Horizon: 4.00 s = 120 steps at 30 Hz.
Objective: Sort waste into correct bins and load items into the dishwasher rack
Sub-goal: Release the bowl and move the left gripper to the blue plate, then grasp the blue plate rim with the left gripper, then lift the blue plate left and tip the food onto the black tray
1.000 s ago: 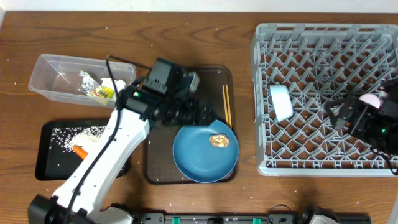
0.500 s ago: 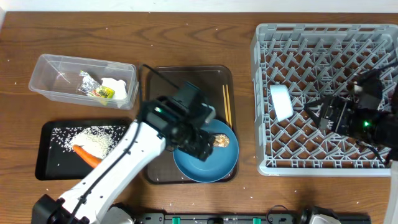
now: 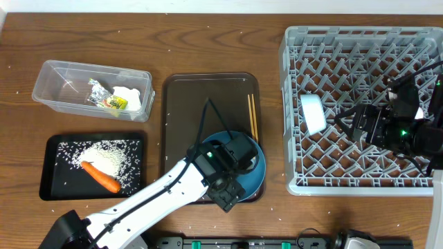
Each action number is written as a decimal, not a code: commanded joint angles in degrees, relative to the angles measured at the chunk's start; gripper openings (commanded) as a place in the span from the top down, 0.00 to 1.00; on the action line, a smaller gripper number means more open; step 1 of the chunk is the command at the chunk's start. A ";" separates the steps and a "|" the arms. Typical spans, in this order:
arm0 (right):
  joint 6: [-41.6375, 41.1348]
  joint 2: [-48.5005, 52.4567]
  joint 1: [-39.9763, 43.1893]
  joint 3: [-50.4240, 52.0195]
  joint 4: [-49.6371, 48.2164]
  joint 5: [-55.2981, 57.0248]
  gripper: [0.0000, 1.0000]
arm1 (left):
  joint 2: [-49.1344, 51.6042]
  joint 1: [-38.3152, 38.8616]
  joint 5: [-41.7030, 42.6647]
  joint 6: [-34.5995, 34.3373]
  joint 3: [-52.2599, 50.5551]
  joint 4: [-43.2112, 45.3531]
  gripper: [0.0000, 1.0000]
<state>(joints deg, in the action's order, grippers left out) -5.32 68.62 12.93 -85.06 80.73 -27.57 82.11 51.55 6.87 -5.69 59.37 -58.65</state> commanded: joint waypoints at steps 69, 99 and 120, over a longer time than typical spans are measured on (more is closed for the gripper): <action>1.20 0.09 -0.31 0.11 1.33 0.81 0.06 | 10.45 -21.75 -6.10 0.52 -6.75 13.35 0.37; 1.33 0.09 -0.31 0.11 1.11 1.97 0.05 | 0.76 -27.76 -16.50 -5.60 9.35 -10.05 0.94; 1.33 0.09 -0.31 0.11 -0.66 2.08 0.04 | -9.60 -58.31 -27.10 -12.70 9.44 -20.24 0.94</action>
<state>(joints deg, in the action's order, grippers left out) -4.93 68.62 12.93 -85.06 80.27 -25.67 73.43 -3.84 -15.18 -15.40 67.85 -78.19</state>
